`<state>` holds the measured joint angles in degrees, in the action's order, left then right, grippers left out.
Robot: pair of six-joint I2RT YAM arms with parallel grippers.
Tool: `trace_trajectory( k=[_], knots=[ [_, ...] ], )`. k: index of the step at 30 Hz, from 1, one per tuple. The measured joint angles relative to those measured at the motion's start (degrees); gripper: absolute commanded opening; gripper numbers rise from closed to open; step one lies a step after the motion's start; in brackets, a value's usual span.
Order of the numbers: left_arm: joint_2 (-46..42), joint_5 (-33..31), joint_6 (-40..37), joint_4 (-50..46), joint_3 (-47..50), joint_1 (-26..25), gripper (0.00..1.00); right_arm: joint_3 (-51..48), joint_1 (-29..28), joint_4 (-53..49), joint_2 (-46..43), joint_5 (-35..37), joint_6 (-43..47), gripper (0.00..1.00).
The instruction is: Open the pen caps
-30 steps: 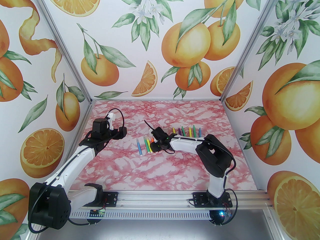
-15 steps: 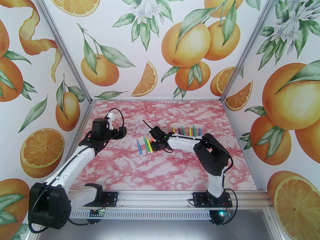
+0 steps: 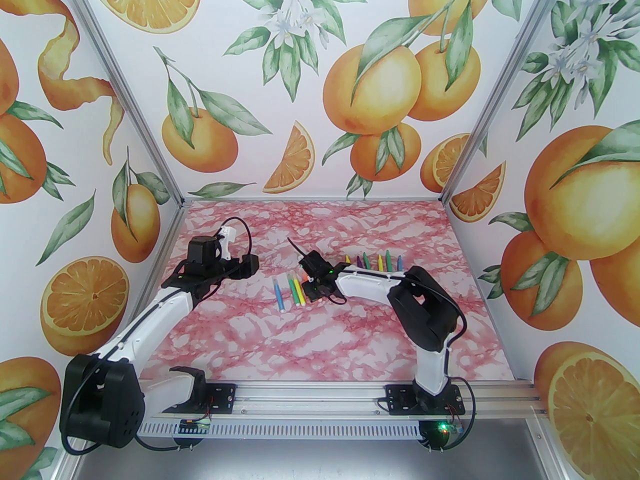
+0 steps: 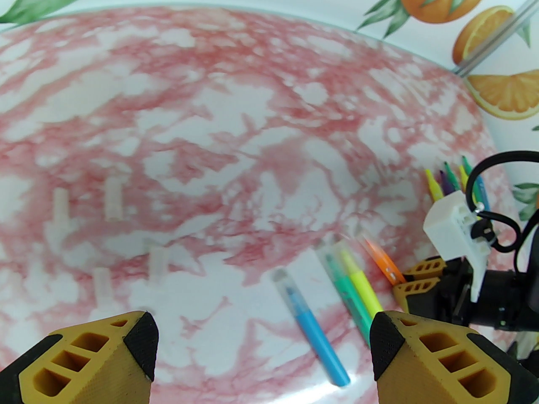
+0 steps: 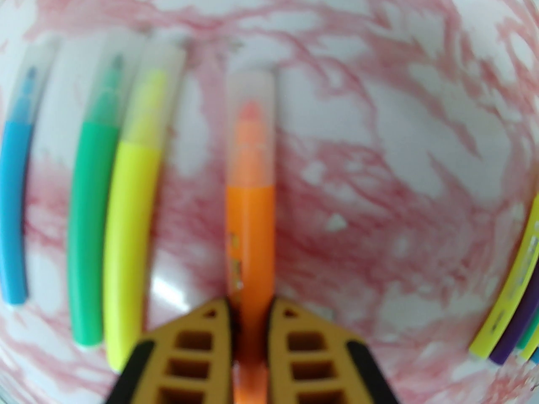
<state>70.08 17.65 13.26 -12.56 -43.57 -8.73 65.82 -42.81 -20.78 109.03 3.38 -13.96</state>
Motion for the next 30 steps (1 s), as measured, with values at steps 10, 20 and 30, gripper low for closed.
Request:
trace_trajectory(
  k=[10, 20, 30],
  knots=[
    [4.37, 12.35, 4.52, 5.49, -0.02, 0.0, 0.82, -7.91, 4.39, 6.34, -9.55, -10.16, 0.09, 0.0],
    [7.48, 23.06, 10.43, 12.76, -0.02, -0.02, 0.76, -11.23, 4.37, 12.81, -14.56, -18.32, 1.33, 0.0],
    [11.02, 27.5, 13.81, 17.18, -0.15, -2.25, 0.71, -12.22, 4.26, 17.03, -17.16, -22.91, 1.46, 0.0]
  ],
)
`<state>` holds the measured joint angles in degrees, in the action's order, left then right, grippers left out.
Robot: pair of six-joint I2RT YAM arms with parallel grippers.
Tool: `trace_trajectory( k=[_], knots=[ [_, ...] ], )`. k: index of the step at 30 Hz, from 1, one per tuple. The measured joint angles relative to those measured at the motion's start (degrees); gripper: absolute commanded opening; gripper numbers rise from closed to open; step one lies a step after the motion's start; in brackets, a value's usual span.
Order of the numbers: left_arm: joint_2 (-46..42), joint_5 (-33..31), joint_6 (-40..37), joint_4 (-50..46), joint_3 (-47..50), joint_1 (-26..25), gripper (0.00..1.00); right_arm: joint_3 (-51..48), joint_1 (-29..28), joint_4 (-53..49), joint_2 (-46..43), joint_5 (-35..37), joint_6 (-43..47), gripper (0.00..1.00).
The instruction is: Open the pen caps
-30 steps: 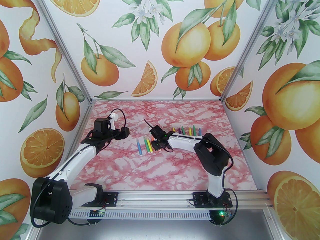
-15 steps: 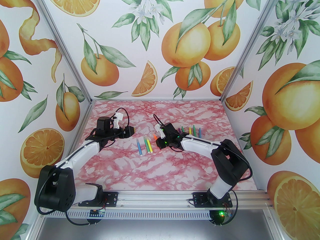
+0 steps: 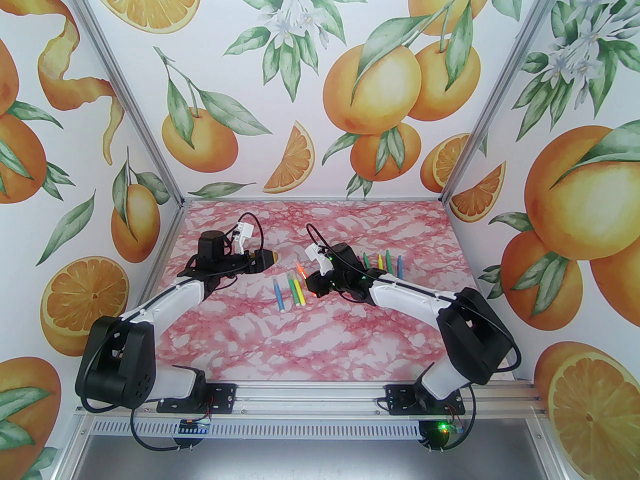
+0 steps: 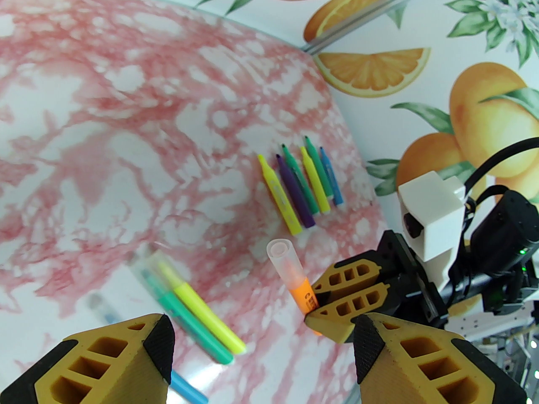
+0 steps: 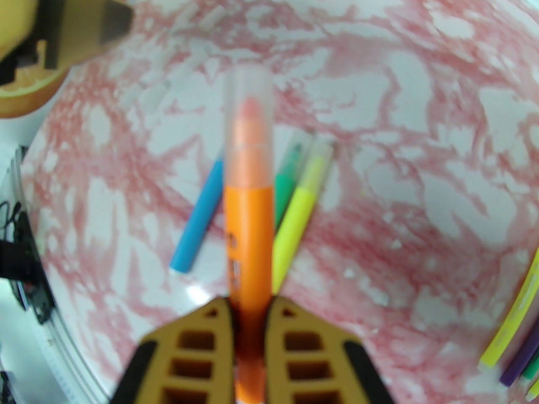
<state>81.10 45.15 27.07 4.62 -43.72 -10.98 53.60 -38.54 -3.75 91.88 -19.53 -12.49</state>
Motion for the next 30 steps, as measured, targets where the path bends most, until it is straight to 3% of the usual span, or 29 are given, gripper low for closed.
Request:
trace_trajectory(
  k=[22, 30],
  knots=[
    [5.88, 2.05, 3.04, 4.57, -3.65, -5.64, 0.56, -0.46, -0.81, 1.51, -2.4, -3.17, 1.01, 0.0],
    [6.93, 2.84, 4.22, 5.55, -4.59, -6.88, 0.46, -0.74, -0.81, 2.64, -3.04, -3.41, 1.16, 0.0]
  ],
)
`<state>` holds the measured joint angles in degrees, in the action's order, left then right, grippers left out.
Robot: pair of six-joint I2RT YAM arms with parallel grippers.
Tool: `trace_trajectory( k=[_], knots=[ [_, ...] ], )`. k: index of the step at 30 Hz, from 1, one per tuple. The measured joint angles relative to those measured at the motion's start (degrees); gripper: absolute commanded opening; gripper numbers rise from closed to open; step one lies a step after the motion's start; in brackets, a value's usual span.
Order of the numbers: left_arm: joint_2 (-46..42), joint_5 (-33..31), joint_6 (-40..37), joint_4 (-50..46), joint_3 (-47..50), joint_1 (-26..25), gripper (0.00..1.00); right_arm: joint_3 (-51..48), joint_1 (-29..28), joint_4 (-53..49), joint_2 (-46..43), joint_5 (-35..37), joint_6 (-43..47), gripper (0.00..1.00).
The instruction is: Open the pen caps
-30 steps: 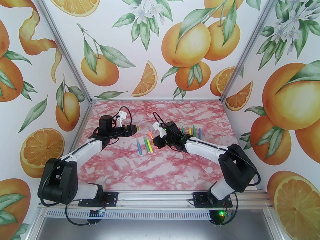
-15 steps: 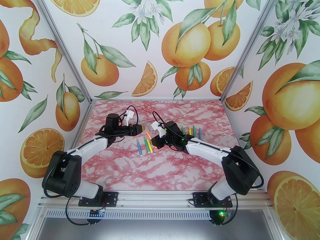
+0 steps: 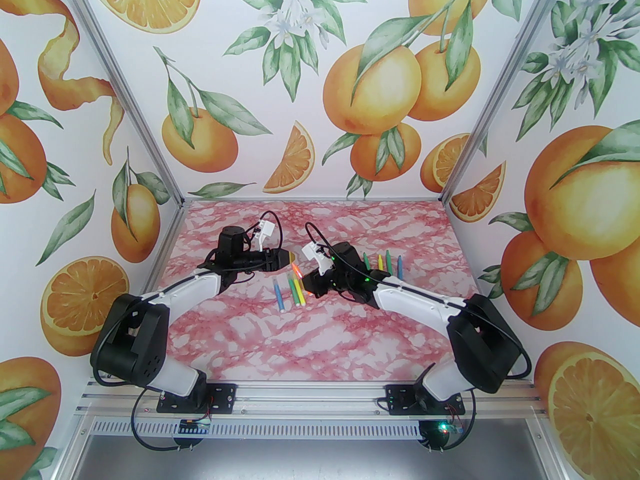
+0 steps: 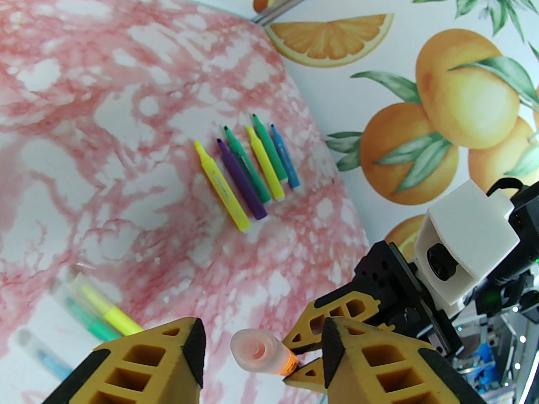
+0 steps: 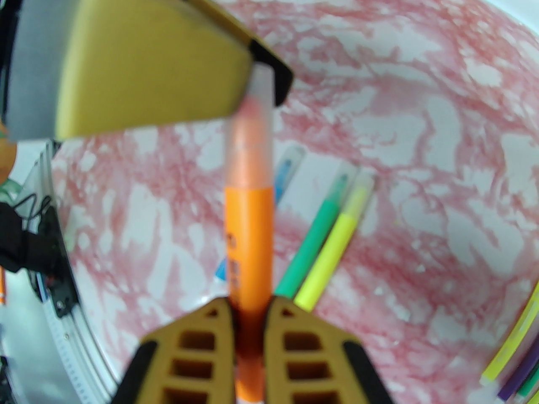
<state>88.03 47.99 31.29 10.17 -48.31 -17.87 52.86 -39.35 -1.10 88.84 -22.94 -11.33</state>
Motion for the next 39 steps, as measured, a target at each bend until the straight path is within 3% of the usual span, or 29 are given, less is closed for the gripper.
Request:
trace_trajectory(
  k=[20, 28, 32, 39],
  knots=[
    [1.05, 0.57, 0.74, 1.66, -0.98, -1.42, 0.2, -0.94, 0.0, 1.18, -1.09, 0.5, 0.26, 0.0],
    [1.31, 1.03, 1.6, 2.03, -1.38, -1.7, 0.07, -1.22, 0.0, 1.4, -1.09, 0.9, 0.66, 0.27],
    [1.9, 1.11, 1.57, 2.01, -1.73, -1.77, 0.0, -1.79, 0.0, 1.46, -1.09, 0.87, 0.79, 0.35],
    [2.1, 1.14, 1.6, 2.01, -1.73, -1.77, 0.0, -2.12, 0.0, 1.79, -1.09, 0.87, 0.94, 0.41]
  ],
)
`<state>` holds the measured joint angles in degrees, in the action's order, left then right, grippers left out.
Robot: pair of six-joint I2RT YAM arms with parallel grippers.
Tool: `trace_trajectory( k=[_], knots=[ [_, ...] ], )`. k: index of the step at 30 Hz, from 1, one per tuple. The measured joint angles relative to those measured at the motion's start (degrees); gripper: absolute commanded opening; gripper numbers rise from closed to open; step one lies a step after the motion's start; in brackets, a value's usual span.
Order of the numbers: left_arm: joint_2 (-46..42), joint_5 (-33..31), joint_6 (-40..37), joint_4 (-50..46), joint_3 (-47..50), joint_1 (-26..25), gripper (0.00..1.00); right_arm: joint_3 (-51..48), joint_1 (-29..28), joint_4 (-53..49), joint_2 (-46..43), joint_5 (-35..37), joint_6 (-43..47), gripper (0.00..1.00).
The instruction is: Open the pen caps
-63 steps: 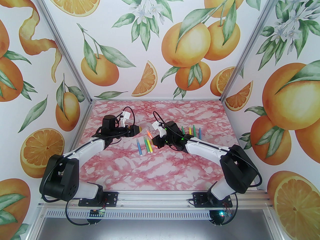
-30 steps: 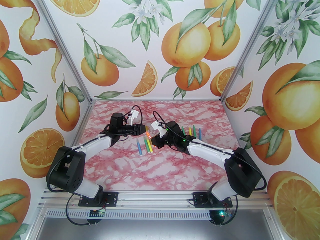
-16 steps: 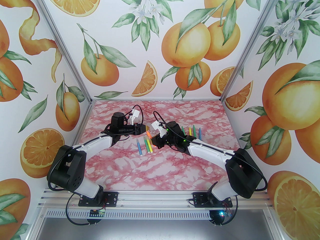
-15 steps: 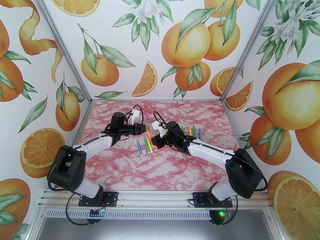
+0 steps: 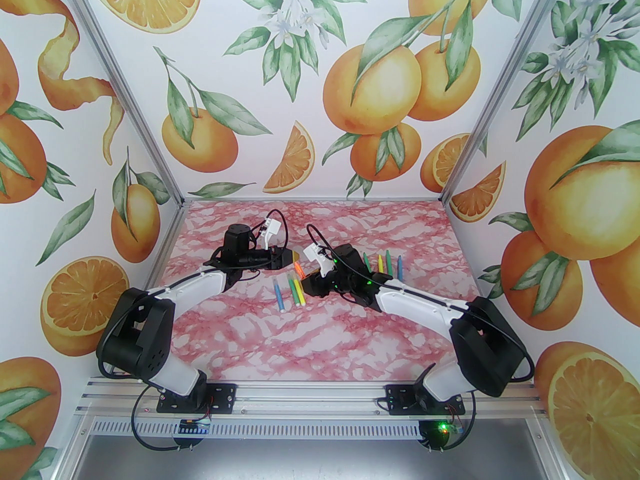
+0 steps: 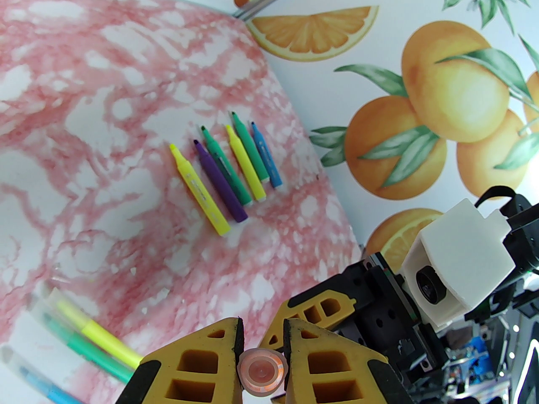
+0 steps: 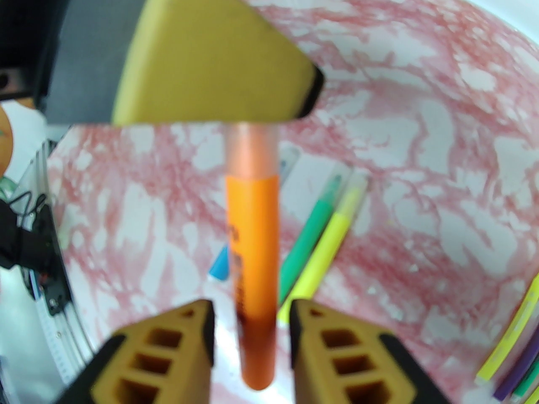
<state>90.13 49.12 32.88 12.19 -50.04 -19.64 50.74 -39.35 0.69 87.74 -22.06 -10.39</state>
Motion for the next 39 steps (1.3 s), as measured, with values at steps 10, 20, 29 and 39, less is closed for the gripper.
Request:
trace_trajectory(
  k=[10, 20, 29, 39],
  knots=[
    [0.0, 0.87, 0.94, 0.31, 0.0, 0.0, 0.0, 0.0, 0.0, 1.55, 1.16, -0.07, 0.39, 0.41],
    [0.02, 1.99, 1.66, 1.42, -0.09, 0.0, 0.0, 0.02, 0.0, 1.92, 2.69, -0.81, 0.44, 0.22],
    [0.02, 1.7, 1.68, 1.49, -0.33, 0.02, 0.0, 0.02, 0.02, 2.1, 2.69, -1.95, 1.07, 0.0],
    [0.04, -1.22, 4.39, 1.09, -1.99, 2.16, 0.0, -4.76, 0.0, 1.97, 0.63, -3.5, 1.95, 0.0]
  ],
)
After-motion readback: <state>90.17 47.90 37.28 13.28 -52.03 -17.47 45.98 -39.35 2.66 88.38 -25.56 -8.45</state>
